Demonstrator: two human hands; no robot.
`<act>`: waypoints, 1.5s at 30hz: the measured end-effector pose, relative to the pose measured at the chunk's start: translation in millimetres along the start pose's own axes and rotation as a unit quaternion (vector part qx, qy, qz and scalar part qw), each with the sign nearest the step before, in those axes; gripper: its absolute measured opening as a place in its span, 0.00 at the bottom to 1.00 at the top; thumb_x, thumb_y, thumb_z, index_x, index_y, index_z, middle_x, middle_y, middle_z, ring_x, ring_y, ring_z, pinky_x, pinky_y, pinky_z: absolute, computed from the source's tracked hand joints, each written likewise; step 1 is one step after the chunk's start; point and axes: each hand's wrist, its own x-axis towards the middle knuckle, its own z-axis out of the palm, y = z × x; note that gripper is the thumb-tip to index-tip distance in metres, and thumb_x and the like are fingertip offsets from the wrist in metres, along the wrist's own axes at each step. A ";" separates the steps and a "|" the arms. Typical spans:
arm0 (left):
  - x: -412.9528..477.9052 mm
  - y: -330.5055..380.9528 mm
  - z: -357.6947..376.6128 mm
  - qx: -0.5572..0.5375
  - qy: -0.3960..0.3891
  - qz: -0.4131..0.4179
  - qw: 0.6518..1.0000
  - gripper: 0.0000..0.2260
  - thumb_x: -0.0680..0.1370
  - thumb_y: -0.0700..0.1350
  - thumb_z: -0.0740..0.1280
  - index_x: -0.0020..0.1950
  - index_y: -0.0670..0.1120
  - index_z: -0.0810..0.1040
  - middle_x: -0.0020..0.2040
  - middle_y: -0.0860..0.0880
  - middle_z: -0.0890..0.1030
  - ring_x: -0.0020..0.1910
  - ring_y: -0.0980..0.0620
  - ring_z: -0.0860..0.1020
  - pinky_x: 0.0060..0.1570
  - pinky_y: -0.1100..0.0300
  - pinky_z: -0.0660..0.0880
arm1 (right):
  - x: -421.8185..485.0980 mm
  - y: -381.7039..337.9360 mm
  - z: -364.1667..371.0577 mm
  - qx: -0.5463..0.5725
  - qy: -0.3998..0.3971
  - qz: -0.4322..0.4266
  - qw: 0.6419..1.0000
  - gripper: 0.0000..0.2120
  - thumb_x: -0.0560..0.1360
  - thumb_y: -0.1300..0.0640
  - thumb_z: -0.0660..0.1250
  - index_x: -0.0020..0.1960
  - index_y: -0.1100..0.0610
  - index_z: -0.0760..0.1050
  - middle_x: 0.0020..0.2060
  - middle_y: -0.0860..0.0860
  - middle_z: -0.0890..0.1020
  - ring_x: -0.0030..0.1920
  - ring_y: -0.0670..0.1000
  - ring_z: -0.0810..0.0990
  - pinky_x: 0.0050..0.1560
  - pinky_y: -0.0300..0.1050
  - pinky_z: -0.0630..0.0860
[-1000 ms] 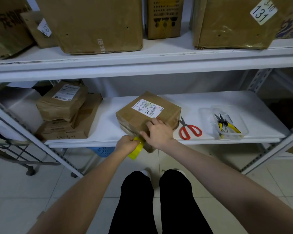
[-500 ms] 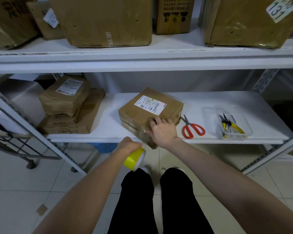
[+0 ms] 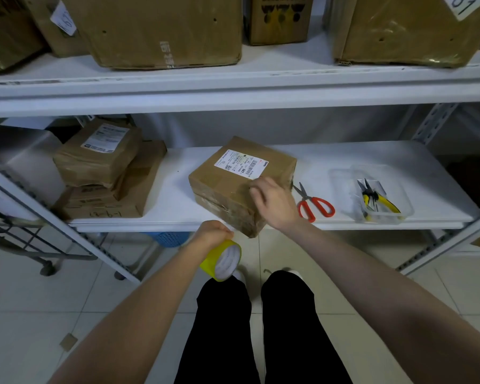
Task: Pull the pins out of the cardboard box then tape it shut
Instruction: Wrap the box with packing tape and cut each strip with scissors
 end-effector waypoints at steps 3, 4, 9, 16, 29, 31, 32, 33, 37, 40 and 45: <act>6.8 -2.8 1.6 -0.019 0.015 -0.005 1.000 0.13 0.75 0.43 0.69 0.32 0.45 0.72 0.36 0.47 0.74 0.43 0.48 0.72 0.47 0.59 0.69 | -12.2 44.0 -9.9 -0.008 0.082 0.120 0.989 0.11 0.79 0.59 0.58 0.57 0.61 0.74 0.54 0.58 0.77 0.51 0.60 0.78 0.49 0.52 0.73; 8.3 -2.6 2.8 -0.026 0.019 -0.006 0.999 0.14 0.76 0.45 0.69 0.31 0.45 0.73 0.36 0.46 0.74 0.43 0.48 0.73 0.47 0.59 0.68 | -15.9 58.3 -10.5 -0.037 0.065 0.180 0.981 0.12 0.78 0.60 0.59 0.58 0.62 0.73 0.56 0.59 0.75 0.53 0.61 0.76 0.49 0.53 0.73; 9.0 4.3 6.3 -0.035 0.018 -0.008 0.999 0.13 0.76 0.45 0.69 0.32 0.44 0.76 0.39 0.44 0.79 0.43 0.48 0.74 0.48 0.59 0.70 | -26.6 102.5 -1.0 -0.131 -0.139 0.341 0.920 0.23 0.79 0.50 0.59 0.69 0.63 0.64 0.65 0.60 0.68 0.67 0.59 0.67 0.62 0.52 0.69; 10.3 -1.2 3.9 -0.022 0.008 -0.026 0.999 0.12 0.75 0.44 0.71 0.33 0.43 0.74 0.42 0.42 0.80 0.41 0.48 0.75 0.48 0.57 0.73 | -21.3 118.2 4.6 -0.153 -0.146 0.366 0.906 0.29 0.79 0.40 0.54 0.68 0.63 0.67 0.64 0.59 0.67 0.65 0.58 0.66 0.60 0.51 0.69; 7.2 13.3 3.6 0.105 0.002 -0.051 0.993 0.11 0.78 0.46 0.66 0.40 0.39 0.75 0.46 0.38 0.76 0.47 0.44 0.76 0.57 0.48 0.74 | -51.9 131.6 -38.0 -0.036 -0.220 0.324 0.920 0.19 0.69 0.41 0.67 0.44 0.57 0.74 0.37 0.51 0.78 0.42 0.53 0.76 0.40 0.41 0.70; 4.3 15.9 5.3 0.112 0.007 -0.047 0.993 0.10 0.78 0.45 0.66 0.45 0.38 0.76 0.49 0.39 0.76 0.51 0.43 0.76 0.58 0.50 0.74 | -63.9 133.5 -43.1 0.055 -0.253 0.313 0.914 0.18 0.65 0.41 0.70 0.43 0.55 0.74 0.38 0.51 0.79 0.43 0.52 0.78 0.38 0.41 0.69; 3.6 16.8 5.6 0.122 0.012 -0.045 0.991 0.10 0.78 0.45 0.65 0.48 0.37 0.76 0.50 0.40 0.76 0.53 0.43 0.76 0.57 0.52 0.73 | -68.2 132.7 -44.3 0.105 -0.263 0.303 0.910 0.19 0.64 0.40 0.72 0.42 0.54 0.74 0.38 0.49 0.79 0.44 0.51 0.79 0.39 0.40 0.69; 1.8 18.0 6.1 0.130 0.016 -0.043 0.990 0.11 0.78 0.45 0.65 0.50 0.37 0.76 0.51 0.41 0.75 0.53 0.43 0.76 0.55 0.54 0.72 | -72.5 130.6 -46.1 0.146 -0.270 0.292 0.906 0.20 0.63 0.38 0.73 0.42 0.53 0.74 0.38 0.48 0.79 0.45 0.50 0.79 0.41 0.39 0.69; -4.4 18.7 7.7 0.129 0.027 -0.037 0.991 0.15 0.79 0.45 0.64 0.57 0.35 0.76 0.54 0.40 0.75 0.59 0.42 0.75 0.54 0.56 0.70 | -79.8 100.2 -58.2 0.257 -0.409 0.211 0.850 0.16 0.73 0.42 0.66 0.42 0.54 0.68 0.36 0.54 0.67 0.36 0.49 0.65 0.40 0.41 0.62; -7.5 17.4 6.0 0.122 0.033 -0.032 0.992 0.16 0.78 0.44 0.65 0.60 0.33 0.76 0.61 0.37 0.76 0.61 0.42 0.74 0.58 0.55 0.70 | -73.9 72.9 -54.5 0.284 -0.492 0.192 0.800 0.19 0.63 0.37 0.63 0.39 0.52 0.63 0.35 0.51 0.63 0.35 0.48 0.61 0.41 0.43 0.58; -11.3 19.0 2.1 0.120 0.022 -0.021 0.992 0.17 0.78 0.44 0.65 0.61 0.33 0.75 0.64 0.37 0.75 0.64 0.42 0.73 0.63 0.53 0.69 | -52.4 39.4 -38.7 0.214 -0.554 0.204 0.778 0.33 0.57 0.23 0.59 0.42 0.51 0.64 0.36 0.48 0.70 0.40 0.49 0.67 0.54 0.46 0.63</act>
